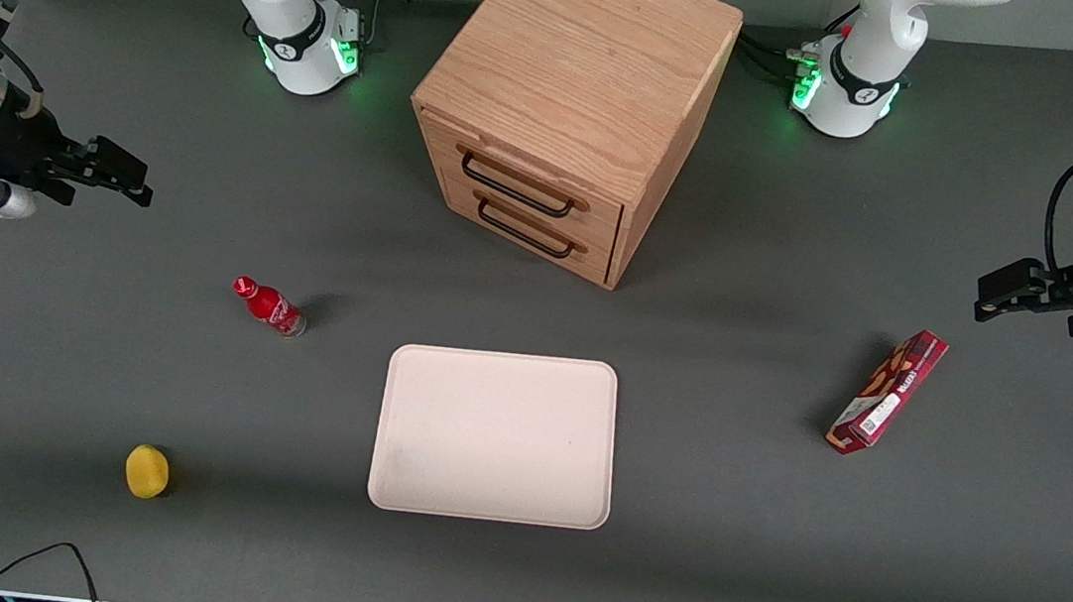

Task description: Open upper drawer

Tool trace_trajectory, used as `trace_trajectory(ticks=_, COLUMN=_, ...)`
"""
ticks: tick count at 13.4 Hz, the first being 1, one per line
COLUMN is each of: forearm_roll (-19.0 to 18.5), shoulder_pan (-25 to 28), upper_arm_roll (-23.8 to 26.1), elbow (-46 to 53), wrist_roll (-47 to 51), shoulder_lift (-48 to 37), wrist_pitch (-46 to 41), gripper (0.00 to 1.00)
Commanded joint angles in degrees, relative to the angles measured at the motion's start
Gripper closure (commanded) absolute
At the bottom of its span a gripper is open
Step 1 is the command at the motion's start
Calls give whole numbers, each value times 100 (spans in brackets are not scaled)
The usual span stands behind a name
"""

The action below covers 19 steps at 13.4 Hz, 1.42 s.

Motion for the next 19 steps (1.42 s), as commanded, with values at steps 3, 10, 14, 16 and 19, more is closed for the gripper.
trace_trajectory(ticks=3, forearm_roll=189, shoulder_pan=110, upper_arm_roll=91, elbow=293, wrist_roll=-614, shoulder_lift=10, wrist_pitch=-376, gripper=0)
trace_trajectory(ticks=10, forearm_roll=269, shoulder_pan=119, upper_arm_roll=1082, elbow=654, wrist_roll=-570, shoulder_lift=449, wrist_pitch=-411, gripper=0)
trace_trajectory(ticks=14, forearm_roll=269, shoulder_pan=128, upper_arm_roll=1585, elbow=724, wrist_roll=-1428, shoulder_lift=862, wrist_pitch=-411, gripper=0)
trace_trajectory(ticks=16, forearm_roll=260, shoulder_pan=338, upper_arm_roll=1813, elbow=733, wrist_roll=-1563, shoulder_lift=1063, wrist_pitch=-341, gripper=0)
trace_trajectory(ticks=19, forearm_roll=251, shoulder_pan=681, upper_arm_roll=1937, elbow=812, wrist_roll=-1668, shoulder_lift=1371, wrist_pitch=-157, gripper=0)
